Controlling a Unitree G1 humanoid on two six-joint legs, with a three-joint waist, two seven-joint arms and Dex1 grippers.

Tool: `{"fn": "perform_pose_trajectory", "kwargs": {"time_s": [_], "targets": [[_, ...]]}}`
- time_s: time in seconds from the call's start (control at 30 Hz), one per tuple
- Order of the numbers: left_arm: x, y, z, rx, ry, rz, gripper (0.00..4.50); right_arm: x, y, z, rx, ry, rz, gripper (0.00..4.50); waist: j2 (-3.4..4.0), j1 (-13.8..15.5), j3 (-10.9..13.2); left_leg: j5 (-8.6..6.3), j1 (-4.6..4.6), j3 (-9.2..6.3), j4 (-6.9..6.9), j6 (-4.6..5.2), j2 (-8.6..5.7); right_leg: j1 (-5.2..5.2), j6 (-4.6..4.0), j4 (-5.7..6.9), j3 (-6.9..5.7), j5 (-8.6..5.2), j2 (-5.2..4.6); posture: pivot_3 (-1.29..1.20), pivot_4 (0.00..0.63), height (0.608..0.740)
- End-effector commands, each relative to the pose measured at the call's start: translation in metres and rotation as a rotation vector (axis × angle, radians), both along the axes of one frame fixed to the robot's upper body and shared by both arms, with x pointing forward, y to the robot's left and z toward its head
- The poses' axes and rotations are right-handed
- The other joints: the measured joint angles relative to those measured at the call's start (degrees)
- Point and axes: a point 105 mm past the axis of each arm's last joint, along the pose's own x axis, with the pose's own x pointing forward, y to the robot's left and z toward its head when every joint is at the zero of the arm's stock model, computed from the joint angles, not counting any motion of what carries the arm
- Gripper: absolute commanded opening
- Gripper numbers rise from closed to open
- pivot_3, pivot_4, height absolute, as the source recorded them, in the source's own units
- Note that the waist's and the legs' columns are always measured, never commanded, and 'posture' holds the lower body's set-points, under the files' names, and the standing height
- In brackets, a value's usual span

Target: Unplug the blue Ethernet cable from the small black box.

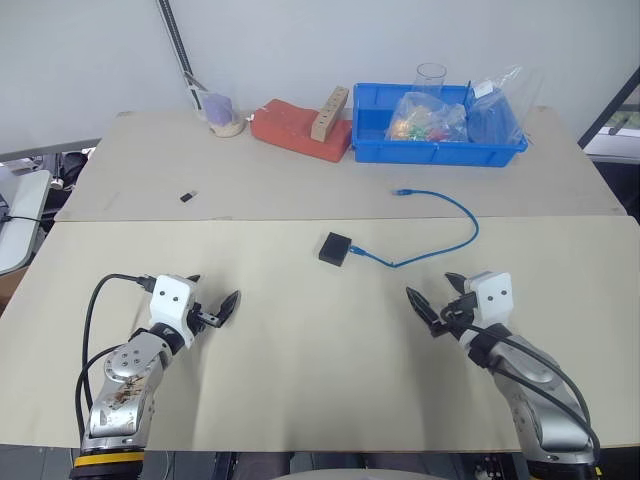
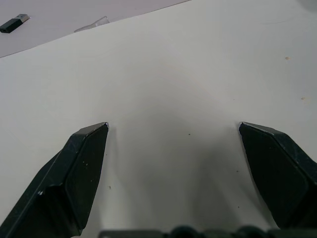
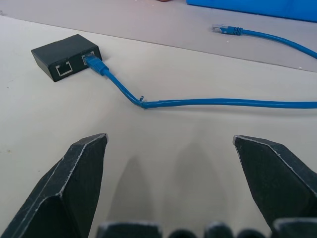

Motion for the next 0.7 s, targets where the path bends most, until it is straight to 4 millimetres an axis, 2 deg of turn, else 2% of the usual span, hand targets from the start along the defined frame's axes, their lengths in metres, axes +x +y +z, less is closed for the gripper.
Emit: {"fn": "perform_pose_trajectory", "kwargs": {"time_s": [0.03, 0.13, 0.23, 0.33, 0.43, 0.53, 0.7], "targets": [[0.000, -0.001, 0.006, 0.007, -0.015, -0.010, 4.47, -0.001, 0.004, 0.015, 0.000, -0.055, 0.021, 4.50, 0.00, 0.0, 0.0, 0.00, 0.00, 0.00, 0.00, 0.00, 0.00, 0.00, 0.00, 0.00, 0.00, 0.00, 0.00, 0.00, 0.150, 0.740], [-0.001, -0.002, 0.008, 0.003, -0.028, -0.022, 4.47, 0.000, 0.005, 0.018, -0.010, -0.057, 0.044, 4.50, 0.00, 0.0, 0.0, 0.00, 0.00, 0.00, 0.00, 0.00, 0.00, 0.00, 0.00, 0.00, 0.00, 0.00, 0.00, 0.00, 0.150, 0.740], [0.000, -0.009, 0.022, -0.047, -0.062, -0.077, 4.47, 0.001, 0.008, 0.020, -0.020, -0.052, 0.102, 4.50, 0.00, 0.0, 0.0, 0.00, 0.00, 0.00, 0.00, 0.00, -0.01, 0.00, 0.00, 0.00, 0.00, 0.00, 0.00, 0.00, 0.150, 0.740], [-0.002, -0.025, 0.047, -0.124, -0.104, -0.215, 4.47, 0.003, 0.022, 0.026, -0.021, -0.027, 0.250, 4.50, -0.03, 0.0, 0.0, 0.00, -0.02, 0.00, 0.01, 0.00, 0.01, 0.00, 0.00, 0.00, -0.02, 0.00, 0.01, 0.00, 0.150, 0.740], [-0.008, -0.046, 0.063, -0.100, -0.103, -0.382, 4.47, 0.007, 0.036, 0.032, -0.031, 0.015, 0.412, 4.50, -0.05, -0.3, 0.0, 0.00, -0.02, 0.00, 0.02, 0.00, 0.01, 0.01, 0.00, -0.01, -0.03, 0.00, 0.04, 0.00, 0.150, 0.740], [-0.022, -0.070, 0.075, -0.044, -0.087, -0.601, 4.47, 0.023, 0.051, 0.038, -0.066, 0.056, 0.578, 4.50, -0.06, -0.9, 0.1, 0.00, 0.08, 0.02, 0.00, 0.00, 0.02, 0.08, 0.00, -0.04, -0.01, 0.00, 0.05, 0.00, 0.150, 0.740], [-0.033, -0.084, 0.088, -0.024, -0.096, -0.738, 4.47, 0.054, 0.073, 0.042, -0.132, 0.073, 0.706, 4.50, -0.09, -1.5, 0.1, 0.00, 0.10, 0.00, -0.03, 0.01, 0.03, 0.10, 0.00, -0.05, -0.05, 0.00, 0.06, 0.00, 0.150, 0.740]]}}
